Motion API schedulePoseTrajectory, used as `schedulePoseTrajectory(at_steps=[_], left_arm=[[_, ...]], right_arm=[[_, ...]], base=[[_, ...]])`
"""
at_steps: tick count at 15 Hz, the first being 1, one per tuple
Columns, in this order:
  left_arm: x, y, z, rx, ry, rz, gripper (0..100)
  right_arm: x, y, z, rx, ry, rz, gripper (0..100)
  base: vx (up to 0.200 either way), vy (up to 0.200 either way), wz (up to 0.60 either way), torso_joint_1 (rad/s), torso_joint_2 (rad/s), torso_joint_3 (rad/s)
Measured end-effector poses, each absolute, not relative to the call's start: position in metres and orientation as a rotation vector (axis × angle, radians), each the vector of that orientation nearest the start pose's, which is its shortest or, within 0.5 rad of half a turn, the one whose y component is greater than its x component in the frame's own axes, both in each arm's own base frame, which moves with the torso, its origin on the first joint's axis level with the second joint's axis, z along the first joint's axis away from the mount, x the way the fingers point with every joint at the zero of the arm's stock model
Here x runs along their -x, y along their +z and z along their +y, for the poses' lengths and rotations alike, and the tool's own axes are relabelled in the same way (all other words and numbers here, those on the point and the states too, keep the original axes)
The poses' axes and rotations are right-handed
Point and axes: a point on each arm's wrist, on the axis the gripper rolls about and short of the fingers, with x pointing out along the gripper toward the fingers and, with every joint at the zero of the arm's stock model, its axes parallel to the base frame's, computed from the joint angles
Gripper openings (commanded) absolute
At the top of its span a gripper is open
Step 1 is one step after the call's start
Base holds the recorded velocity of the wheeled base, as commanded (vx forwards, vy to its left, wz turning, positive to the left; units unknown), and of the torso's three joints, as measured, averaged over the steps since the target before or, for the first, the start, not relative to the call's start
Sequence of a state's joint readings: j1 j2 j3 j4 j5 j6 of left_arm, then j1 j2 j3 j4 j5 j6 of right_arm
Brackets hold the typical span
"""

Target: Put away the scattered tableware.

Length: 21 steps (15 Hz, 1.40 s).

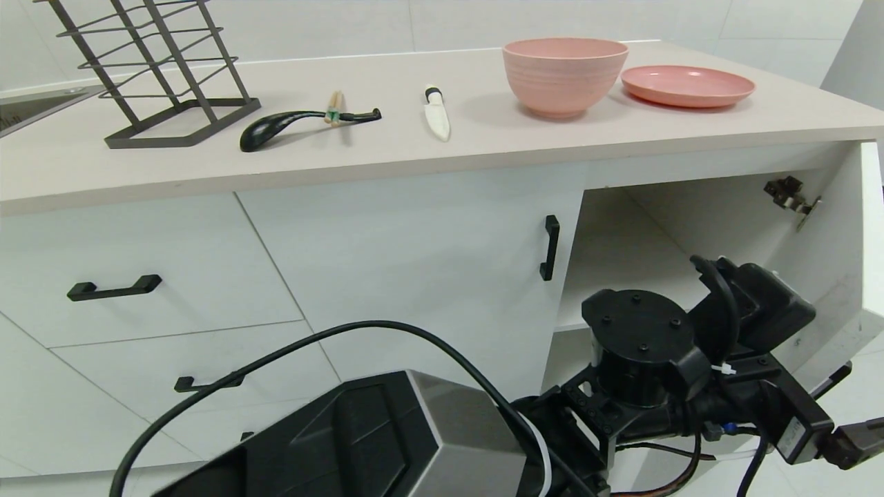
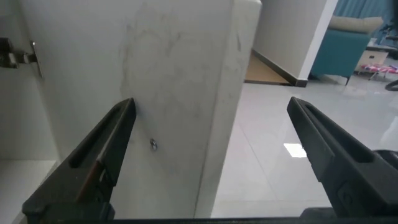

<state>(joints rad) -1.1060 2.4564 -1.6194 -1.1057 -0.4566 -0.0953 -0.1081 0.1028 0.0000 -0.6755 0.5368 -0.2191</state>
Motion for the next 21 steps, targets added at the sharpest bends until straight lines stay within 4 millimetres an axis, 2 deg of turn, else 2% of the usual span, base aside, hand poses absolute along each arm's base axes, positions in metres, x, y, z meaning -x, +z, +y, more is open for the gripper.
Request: schedulePoseTrajectory(at_steps=[4, 9, 14, 16, 18, 21], left_arm=[[-0.207, 0.133, -0.468, 0.195, -1.592, -0.262, 100], [-0.181, 0.125, -0.484, 0.211, -1.655, -0.242, 100], [-0.164, 0.108, -0.507, 0.248, -1.681, -0.25, 100], [-0.149, 0.102, -0.522, 0.292, -1.701, -0.266, 100], [-0.124, 0.087, -0.534, 0.31, -1.752, -0.257, 100], [-0.112, 0.079, -0.537, 0.355, -1.801, -0.276, 100]], right_arm=[[0.04, 0.151, 0.016, 0.432, 0.336, -0.718, 100], [0.042, 0.152, 0.016, 0.438, 0.333, -0.735, 100], [0.044, 0.155, 0.016, 0.449, 0.327, -0.772, 100], [0.044, 0.156, 0.016, 0.452, 0.325, -0.776, 100], [0.046, 0.157, 0.017, 0.462, 0.322, -0.8, 100], [0.047, 0.158, 0.017, 0.466, 0.319, -0.811, 100]], base=[[0.0, 0.0, 0.0, 0.0, 0.0, 0.0], [0.0, 0.0, 0.0, 0.0, 0.0, 0.0], [0.0, 0.0, 0.0, 0.0, 0.0, 0.0], [0.0, 0.0, 0.0, 0.0, 0.0, 0.0], [0.0, 0.0, 0.0, 0.0, 0.0, 0.0], [0.0, 0.0, 0.0, 0.0, 0.0, 0.0]])
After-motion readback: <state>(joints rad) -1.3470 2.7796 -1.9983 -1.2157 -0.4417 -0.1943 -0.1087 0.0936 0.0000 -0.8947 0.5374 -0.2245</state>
